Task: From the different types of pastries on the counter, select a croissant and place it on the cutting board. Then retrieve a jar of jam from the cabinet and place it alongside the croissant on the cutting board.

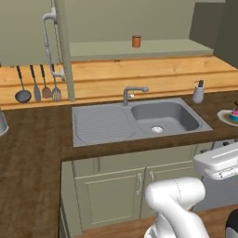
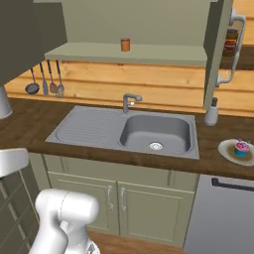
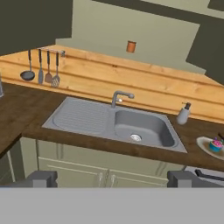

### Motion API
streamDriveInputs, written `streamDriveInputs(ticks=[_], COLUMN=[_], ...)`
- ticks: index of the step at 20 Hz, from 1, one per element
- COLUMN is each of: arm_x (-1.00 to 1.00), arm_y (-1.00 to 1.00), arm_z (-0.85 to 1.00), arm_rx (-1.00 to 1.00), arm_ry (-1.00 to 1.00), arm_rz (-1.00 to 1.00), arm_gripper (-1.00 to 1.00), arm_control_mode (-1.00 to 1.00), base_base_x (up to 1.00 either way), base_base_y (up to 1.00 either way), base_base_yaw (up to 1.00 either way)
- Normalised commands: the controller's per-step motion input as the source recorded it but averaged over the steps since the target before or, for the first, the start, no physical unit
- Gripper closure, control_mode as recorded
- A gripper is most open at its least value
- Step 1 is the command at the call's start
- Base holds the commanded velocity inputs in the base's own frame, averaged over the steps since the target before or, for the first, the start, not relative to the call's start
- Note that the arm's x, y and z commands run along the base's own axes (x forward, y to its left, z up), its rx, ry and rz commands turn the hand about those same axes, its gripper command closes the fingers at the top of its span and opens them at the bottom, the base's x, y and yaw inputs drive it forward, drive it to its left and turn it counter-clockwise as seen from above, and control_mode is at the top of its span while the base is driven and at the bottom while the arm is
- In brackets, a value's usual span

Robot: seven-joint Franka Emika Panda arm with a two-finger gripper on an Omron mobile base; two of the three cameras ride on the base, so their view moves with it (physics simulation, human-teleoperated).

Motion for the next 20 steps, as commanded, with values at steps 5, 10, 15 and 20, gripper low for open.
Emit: streamDriveInputs(ticks=[5, 10, 15, 20], arm_x=[0.00, 0.00, 0.00, 0.00], arm_y=[0.00, 0.00, 0.00, 0.00], arm_z=[0.00, 0.00, 0.00, 0.00], arm_rx=[0.00, 0.00, 0.00, 0.00], arm_ry=[0.00, 0.00, 0.00, 0.00], arm_rz=[0.00, 0.00, 0.00, 0.00], arm_gripper=[-1.00, -1.00, -1.00, -1.00], arm_control_mode=[1.00, 1.00, 1.00, 1.00], base_base_x=[0.65, 0.81, 0.85, 0.02], base_base_y=[-0.22, -0.09, -0.52, -0.07], base_base_yaw=[0.07, 0.12, 0.31, 0.05])
